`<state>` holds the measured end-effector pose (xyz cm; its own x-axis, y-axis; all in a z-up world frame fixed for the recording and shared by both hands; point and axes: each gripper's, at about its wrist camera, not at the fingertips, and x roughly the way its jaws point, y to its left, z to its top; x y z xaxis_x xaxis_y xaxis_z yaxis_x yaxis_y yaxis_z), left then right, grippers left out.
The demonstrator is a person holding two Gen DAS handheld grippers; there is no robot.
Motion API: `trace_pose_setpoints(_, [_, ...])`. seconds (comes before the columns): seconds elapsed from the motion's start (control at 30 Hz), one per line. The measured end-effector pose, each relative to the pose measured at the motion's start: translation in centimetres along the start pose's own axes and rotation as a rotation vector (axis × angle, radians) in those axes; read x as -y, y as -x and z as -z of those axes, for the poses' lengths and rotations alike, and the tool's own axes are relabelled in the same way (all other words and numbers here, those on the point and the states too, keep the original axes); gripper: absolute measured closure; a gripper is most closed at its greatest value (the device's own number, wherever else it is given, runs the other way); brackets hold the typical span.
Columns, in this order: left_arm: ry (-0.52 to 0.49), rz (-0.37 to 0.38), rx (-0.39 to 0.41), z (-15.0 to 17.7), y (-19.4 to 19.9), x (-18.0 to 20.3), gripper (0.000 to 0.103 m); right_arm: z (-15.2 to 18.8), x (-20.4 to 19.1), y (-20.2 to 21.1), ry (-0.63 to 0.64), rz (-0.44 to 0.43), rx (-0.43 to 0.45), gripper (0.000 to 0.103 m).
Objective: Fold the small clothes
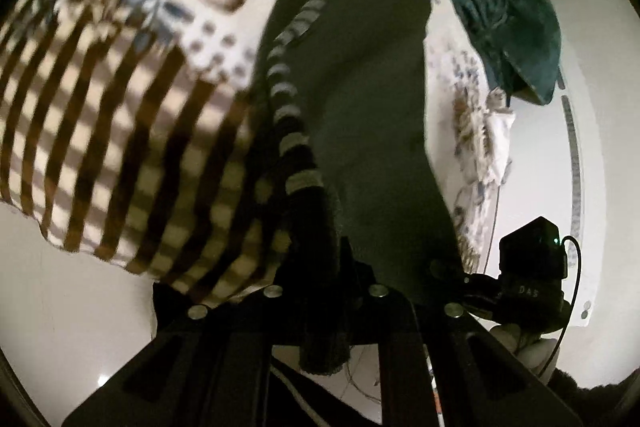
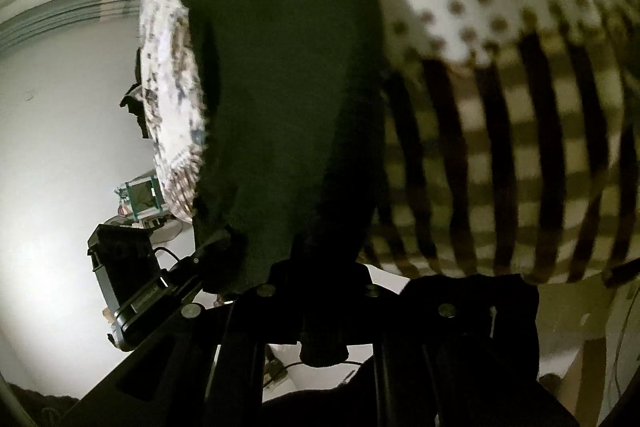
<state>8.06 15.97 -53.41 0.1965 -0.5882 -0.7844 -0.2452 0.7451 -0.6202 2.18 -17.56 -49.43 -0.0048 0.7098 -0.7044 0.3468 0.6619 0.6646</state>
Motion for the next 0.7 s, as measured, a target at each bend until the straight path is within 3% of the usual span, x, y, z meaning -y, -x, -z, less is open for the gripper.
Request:
trace_pose_setpoints(0.17, [-0.035,0.014,0.078,-2.6,2.2,2.8,0.095,-1.2,-3.9,2.4,0.041,-0.008,0.064,0.092])
trace_pose_setpoints(0.33, [-0.142,-0.041,0.162,-6.1,3.6,6.4,0.095,-4.4,-8.3,5.6,0.117,0.019,0.146,0.092])
trace_pose_setpoints(0.43, [-0.134,-0.018,0.183,-8.2,3.4,6.8,0.095,-6.6,-10.7,6.5,0.146,0.048,0.181,0.092])
trace_pose_setpoints(0.7, [-0.125,0.077,0.249,-18.7,2.6,9.4,0.095,-17.3,-15.9,8.3,0.196,0.094,0.287,0.092])
